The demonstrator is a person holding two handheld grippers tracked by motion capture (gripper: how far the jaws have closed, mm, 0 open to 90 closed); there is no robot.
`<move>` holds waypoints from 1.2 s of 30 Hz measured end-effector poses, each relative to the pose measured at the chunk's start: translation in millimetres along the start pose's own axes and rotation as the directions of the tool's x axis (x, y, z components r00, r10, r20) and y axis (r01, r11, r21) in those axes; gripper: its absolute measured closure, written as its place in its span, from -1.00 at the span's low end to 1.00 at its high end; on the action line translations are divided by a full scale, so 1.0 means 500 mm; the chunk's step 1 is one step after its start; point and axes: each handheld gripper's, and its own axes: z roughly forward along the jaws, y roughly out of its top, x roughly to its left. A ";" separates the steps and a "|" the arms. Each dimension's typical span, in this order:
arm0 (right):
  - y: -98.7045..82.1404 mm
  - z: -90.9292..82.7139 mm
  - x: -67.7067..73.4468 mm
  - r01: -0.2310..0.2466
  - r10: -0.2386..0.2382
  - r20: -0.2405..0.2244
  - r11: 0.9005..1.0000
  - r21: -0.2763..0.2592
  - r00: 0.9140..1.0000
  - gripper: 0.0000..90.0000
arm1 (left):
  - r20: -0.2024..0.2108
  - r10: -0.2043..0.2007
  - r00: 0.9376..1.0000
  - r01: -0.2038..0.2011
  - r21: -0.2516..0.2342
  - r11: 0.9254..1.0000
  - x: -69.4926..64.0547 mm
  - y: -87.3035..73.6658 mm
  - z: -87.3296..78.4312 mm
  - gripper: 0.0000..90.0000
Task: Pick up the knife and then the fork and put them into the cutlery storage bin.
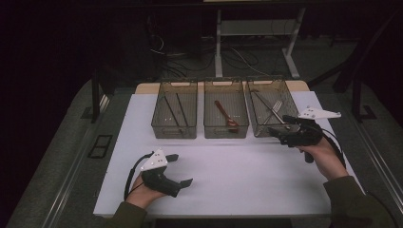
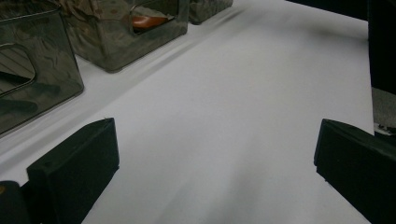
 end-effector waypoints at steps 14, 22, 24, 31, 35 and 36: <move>-0.046 -0.029 0.045 0.023 -0.024 -0.033 0.999 -0.031 0.999 -0.62 | -0.001 -0.007 1.000 0.007 -0.008 1.000 0.000 0.000 -0.003 -1.00; -0.085 -0.049 0.054 -0.002 -0.001 -0.036 0.998 -0.059 0.999 -0.62 | -0.002 -0.004 1.000 0.004 -0.010 1.000 0.001 0.000 -0.005 -1.00; -0.094 -0.052 0.056 -0.010 0.008 -0.038 0.998 -0.061 0.999 -0.62 | -0.002 -0.007 1.000 0.007 -0.010 1.000 0.001 0.000 -0.005 -1.00; -0.132 -0.060 0.070 -0.028 0.025 -0.074 0.998 -0.047 0.997 -0.62 | -0.003 -0.011 1.000 0.011 -0.015 1.000 0.001 0.000 -0.006 -1.00; -0.156 -0.059 0.082 -0.028 0.026 -0.092 0.999 -0.019 0.995 -0.62 | -0.003 -0.010 1.000 0.010 -0.013 1.000 0.002 0.000 -0.006 -1.00; -0.160 -0.059 0.084 -0.025 0.023 -0.091 1.000 -0.013 0.996 -0.62 | -0.004 -0.010 1.000 0.010 -0.013 1.000 0.002 0.000 -0.007 -1.00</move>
